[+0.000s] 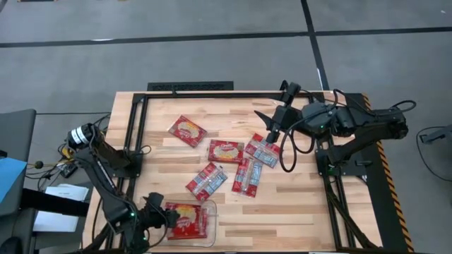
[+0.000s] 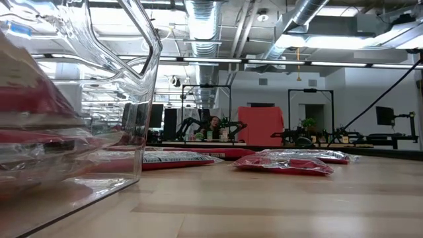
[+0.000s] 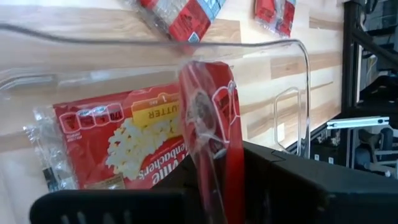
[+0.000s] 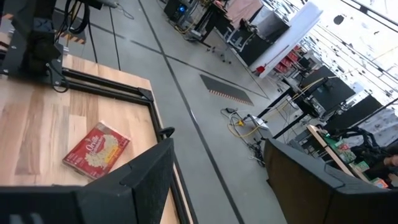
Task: Sort popcorn bags into baskets
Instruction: Put the red popcorn bag into the transparent bin
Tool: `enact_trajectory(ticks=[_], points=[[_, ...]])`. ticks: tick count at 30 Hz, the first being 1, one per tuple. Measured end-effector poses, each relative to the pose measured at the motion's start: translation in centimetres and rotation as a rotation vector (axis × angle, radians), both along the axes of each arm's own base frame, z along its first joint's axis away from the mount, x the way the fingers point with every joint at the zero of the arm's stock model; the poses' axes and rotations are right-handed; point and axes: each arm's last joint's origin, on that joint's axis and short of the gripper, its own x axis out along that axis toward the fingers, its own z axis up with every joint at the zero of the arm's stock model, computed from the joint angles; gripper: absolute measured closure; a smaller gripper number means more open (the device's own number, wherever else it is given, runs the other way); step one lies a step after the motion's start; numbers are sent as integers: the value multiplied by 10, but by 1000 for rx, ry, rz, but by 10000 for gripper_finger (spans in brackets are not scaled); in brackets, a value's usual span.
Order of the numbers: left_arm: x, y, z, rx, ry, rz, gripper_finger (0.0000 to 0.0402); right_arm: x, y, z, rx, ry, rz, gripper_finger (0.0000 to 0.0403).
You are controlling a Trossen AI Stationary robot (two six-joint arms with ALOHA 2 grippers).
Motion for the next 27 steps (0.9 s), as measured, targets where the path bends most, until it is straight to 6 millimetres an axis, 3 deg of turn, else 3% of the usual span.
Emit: enact_trajectory(ticks=[6, 13, 19, 27], points=[[0, 0, 0, 9, 10, -19, 330, 0, 0, 0, 0, 1, 0, 128], [-3, 0, 1, 8, 22, -34, 222, 0, 0, 0, 0, 2, 0, 128], [-10, 7, 15, -35, 39, -57, 140, 0, 0, 0, 0, 4, 0, 128], [-28, 20, 40, -126, 52, -91, 115, 0, 0, -1, 0, 15, 1, 128]])
